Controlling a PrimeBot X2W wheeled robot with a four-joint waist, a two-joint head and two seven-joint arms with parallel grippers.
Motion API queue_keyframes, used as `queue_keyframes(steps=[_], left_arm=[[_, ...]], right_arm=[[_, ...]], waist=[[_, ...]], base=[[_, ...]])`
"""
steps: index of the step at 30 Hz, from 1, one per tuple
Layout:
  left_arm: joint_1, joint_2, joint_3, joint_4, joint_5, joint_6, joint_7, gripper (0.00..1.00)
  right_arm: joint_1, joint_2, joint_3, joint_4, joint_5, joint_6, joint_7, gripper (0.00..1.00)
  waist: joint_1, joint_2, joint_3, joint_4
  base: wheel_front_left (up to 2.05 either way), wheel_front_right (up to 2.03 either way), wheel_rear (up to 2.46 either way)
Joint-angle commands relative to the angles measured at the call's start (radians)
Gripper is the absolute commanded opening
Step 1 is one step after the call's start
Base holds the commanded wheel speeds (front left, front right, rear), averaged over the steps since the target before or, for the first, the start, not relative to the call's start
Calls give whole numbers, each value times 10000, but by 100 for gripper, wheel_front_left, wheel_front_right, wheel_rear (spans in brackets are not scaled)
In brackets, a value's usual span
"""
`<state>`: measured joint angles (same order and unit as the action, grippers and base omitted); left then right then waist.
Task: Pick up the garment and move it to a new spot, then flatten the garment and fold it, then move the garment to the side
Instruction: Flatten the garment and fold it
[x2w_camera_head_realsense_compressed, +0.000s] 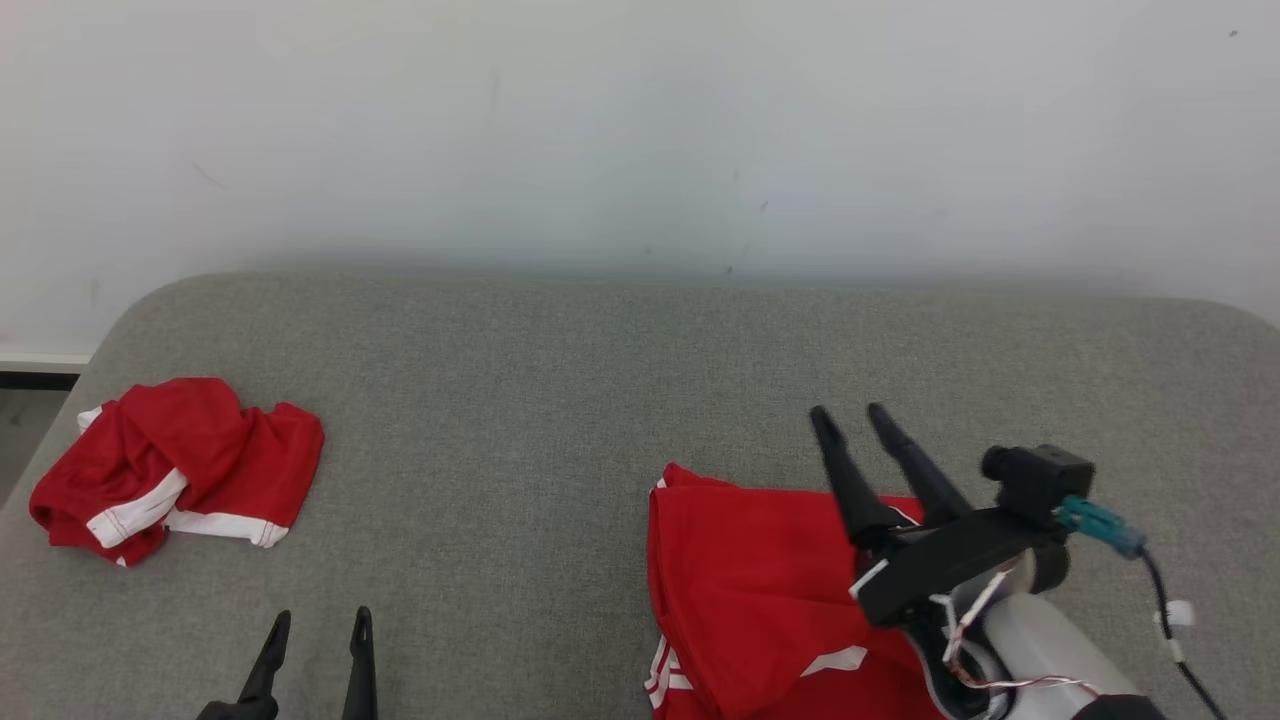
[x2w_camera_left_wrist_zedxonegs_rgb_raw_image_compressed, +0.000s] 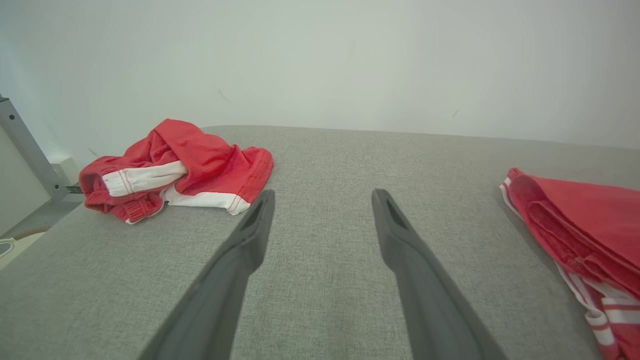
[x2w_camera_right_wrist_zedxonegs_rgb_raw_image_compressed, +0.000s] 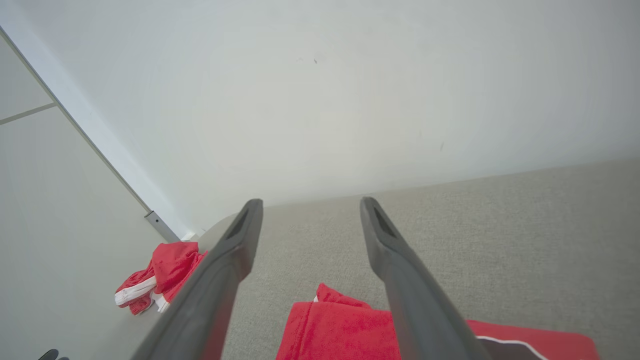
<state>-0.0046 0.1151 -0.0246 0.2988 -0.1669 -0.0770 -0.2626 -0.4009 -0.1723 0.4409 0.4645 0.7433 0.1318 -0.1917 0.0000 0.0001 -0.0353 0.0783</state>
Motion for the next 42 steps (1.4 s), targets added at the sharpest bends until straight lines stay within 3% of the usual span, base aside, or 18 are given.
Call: queue_keyframes(steps=[1, 7, 17, 18, 19, 20, 21, 29, 36, 42], left_arm=[[-2, -22, 63, -40, 76, 1, -31, 100], [78, -50, 157, -77, 113, -82, -31, 100], [159, -184, 53, -210, 241, -164, -31, 100], [163, -204, 47, -212, 249, -173, -32, 100], [167, -223, 43, -205, 255, -181, -32, 100], [173, -240, 45, -199, 258, -181, -31, 100], [181, -246, 49, -195, 255, -192, -31, 100], [202, -299, 48, -129, 281, -265, -32, 100], [-45, -270, -20, -21, 294, -353, -32, 100], [-98, -179, 23, 26, 245, -404, -32, 100]], right_arm=[[86, -218, -275, -99, -259, -19, -131, 100], [779, -933, -1859, -168, -1472, -17, -346, 100], [2147, -497, -3592, -622, -2604, -17, -347, 98], [2257, -436, -3664, -708, -2743, -17, -380, 82], [2364, -339, -3759, -801, -2855, -17, -399, 40], [2458, -257, -3820, -863, -2937, -17, -430, 29], [2561, -193, -3887, -922, -3003, -17, -465, 0], [2707, -322, -3674, -716, -3742, -17, -577, 0], [2128, -892, -2530, 1103, -3648, -19, -732, 0], [1906, -757, -1879, 1817, -3422, -17, -725, 0]], waist=[[0, -1, -11, -41], [0, -1, -39, -86], [0, -1, 3, -157], [0, -1, 4, -166], [0, -1, 4, -177], [0, -1, 3, -188], [0, -1, 2, -199], [0, -1, 29, -220], [0, -1, 65, -12], [0, -1, 106, 145]], base=[[0, 0, 0], [0, 0, 0], [0, 0, 0], [0, 0, 0], [0, 0, 0], [0, 0, 0], [0, 0, 0], [0, 0, 0], [0, 0, 0], [0, 0, 0]])
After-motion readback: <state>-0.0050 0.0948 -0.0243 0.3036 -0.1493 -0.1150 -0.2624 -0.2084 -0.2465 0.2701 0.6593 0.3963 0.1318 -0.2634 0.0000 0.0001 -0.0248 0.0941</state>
